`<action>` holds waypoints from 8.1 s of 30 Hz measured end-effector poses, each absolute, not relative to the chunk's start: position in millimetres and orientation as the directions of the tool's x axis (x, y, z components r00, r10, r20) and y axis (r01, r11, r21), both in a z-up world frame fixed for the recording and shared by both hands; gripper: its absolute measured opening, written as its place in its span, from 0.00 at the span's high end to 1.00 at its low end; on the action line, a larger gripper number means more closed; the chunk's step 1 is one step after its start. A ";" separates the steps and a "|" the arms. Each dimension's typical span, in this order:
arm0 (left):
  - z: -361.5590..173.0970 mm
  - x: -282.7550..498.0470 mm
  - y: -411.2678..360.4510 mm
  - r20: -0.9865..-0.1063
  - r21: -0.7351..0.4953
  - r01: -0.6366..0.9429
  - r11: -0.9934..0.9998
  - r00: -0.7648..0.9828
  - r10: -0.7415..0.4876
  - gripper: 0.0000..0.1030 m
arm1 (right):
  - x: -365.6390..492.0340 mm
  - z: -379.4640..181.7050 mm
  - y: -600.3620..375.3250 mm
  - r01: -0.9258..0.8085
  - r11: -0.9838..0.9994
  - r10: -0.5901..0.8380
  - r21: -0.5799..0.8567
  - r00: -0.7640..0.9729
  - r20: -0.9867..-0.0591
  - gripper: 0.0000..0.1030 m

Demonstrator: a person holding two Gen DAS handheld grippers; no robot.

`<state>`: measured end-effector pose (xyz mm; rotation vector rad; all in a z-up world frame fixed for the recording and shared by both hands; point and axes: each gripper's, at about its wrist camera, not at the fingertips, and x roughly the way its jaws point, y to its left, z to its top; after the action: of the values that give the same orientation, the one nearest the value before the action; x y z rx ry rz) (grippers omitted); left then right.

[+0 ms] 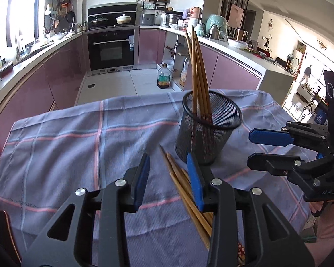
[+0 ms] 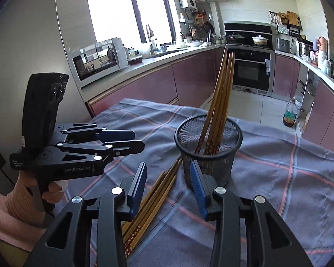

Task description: Organize utensils

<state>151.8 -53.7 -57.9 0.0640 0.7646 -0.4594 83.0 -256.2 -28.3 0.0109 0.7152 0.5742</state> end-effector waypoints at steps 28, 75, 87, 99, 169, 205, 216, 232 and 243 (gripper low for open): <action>-134.0 113.8 -64.5 -0.789 -0.176 0.469 0.866 0.459 -0.409 0.67 | 72.3 -86.9 -244.9 -0.437 0.845 0.513 0.309 0.498 -0.699 0.63; -139.4 125.0 -21.4 -0.774 -0.269 0.403 0.875 0.451 -0.445 0.85 | 80.9 -99.9 -222.7 -0.415 0.897 0.364 0.149 0.506 -0.782 0.87; -133.8 126.6 -26.1 -0.781 -0.212 0.424 0.881 0.468 -0.413 0.83 | 84.4 -99.4 -220.6 -0.410 0.899 0.364 0.152 0.510 -0.779 0.85; -137.2 132.8 -36.8 -0.796 -0.190 0.441 0.877 0.454 -0.401 0.78 | 86.0 -99.0 -220.6 -0.415 0.897 0.368 0.152 0.511 -0.777 0.85; 28.0 101.2 -13.4 -0.476 -0.299 0.482 0.823 0.673 -0.567 0.93 | 64.5 21.6 -284.0 -0.447 0.852 0.524 0.274 0.740 -0.422 0.95; 103.6 151.6 -86.0 -0.405 -0.186 0.528 0.828 0.727 -0.555 0.93 | 101.3 90.5 -307.5 -0.405 0.898 0.439 0.175 0.854 -0.277 0.95; 74.4 178.6 -105.1 -0.502 -0.173 0.513 0.841 0.689 -0.523 0.93 | 130.2 62.1 -299.6 -0.380 0.905 0.426 0.192 0.819 -0.384 0.95; 22.7 206.8 -113.6 -0.621 -0.146 0.521 0.841 0.613 -0.488 0.93 | 158.7 27.4 -286.8 -0.347 0.918 0.395 0.193 0.740 -0.544 0.93; 5.6 228.0 -110.1 -0.647 -0.191 0.468 0.863 0.601 -0.469 0.78 | 158.9 24.0 -289.2 -0.326 0.922 0.387 0.210 0.751 -0.535 0.75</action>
<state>228.0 -110.1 5.6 -0.0014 0.7507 -0.5433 158.9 -289.2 24.0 0.1055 0.6069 0.3900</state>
